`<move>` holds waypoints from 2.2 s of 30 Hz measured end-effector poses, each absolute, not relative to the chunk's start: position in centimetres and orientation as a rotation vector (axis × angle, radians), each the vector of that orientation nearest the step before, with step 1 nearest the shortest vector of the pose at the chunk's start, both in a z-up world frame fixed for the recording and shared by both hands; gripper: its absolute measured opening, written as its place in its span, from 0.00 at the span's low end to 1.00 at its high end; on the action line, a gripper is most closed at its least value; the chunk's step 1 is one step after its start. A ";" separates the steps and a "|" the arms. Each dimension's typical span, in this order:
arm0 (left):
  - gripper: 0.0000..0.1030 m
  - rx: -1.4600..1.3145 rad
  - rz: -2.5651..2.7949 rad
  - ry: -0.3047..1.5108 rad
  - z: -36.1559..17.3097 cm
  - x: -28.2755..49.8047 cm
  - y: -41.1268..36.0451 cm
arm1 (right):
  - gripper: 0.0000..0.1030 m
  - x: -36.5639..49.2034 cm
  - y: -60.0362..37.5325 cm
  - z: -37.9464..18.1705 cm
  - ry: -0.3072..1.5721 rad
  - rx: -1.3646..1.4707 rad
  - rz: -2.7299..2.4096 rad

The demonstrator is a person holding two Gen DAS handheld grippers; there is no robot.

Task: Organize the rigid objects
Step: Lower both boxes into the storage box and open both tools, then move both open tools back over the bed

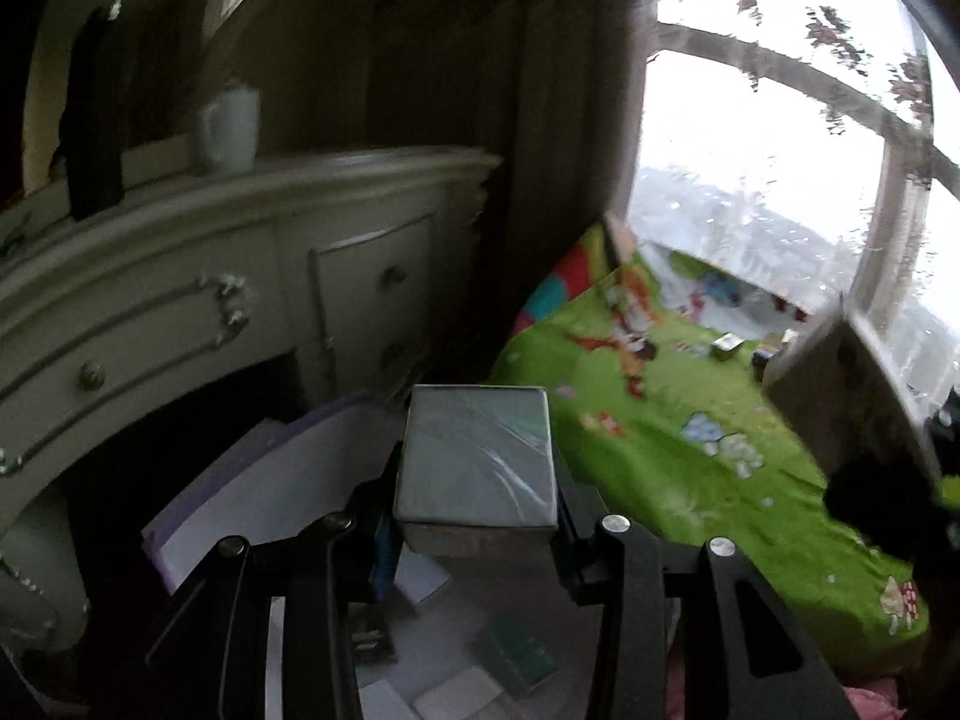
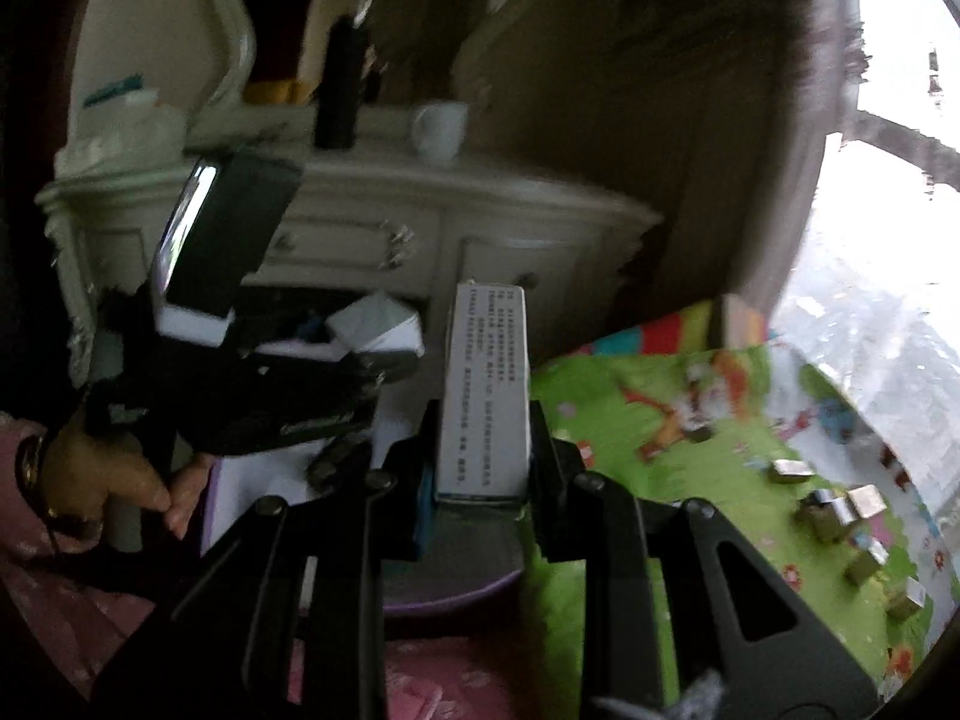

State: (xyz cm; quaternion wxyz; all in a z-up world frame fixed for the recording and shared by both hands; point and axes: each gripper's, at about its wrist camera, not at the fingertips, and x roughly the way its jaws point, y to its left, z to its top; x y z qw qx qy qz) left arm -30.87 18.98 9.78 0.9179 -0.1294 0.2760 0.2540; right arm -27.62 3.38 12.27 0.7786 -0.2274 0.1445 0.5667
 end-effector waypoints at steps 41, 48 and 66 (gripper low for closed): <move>0.88 -0.224 0.283 0.976 3.1 -19.6 11.2 | 0.83 -9.9 -6.3 2.5 0.765 -0.289 0.765; 0.88 -0.017 -0.025 0.914 3.8 -8.5 -0.3 | 0.82 -1.3 -20.0 0.2 0.890 -0.073 0.366; 1.00 -0.102 0.055 0.927 0.3 3.0 0.7 | 0.97 18.4 -14.4 -1.5 0.934 -0.094 0.272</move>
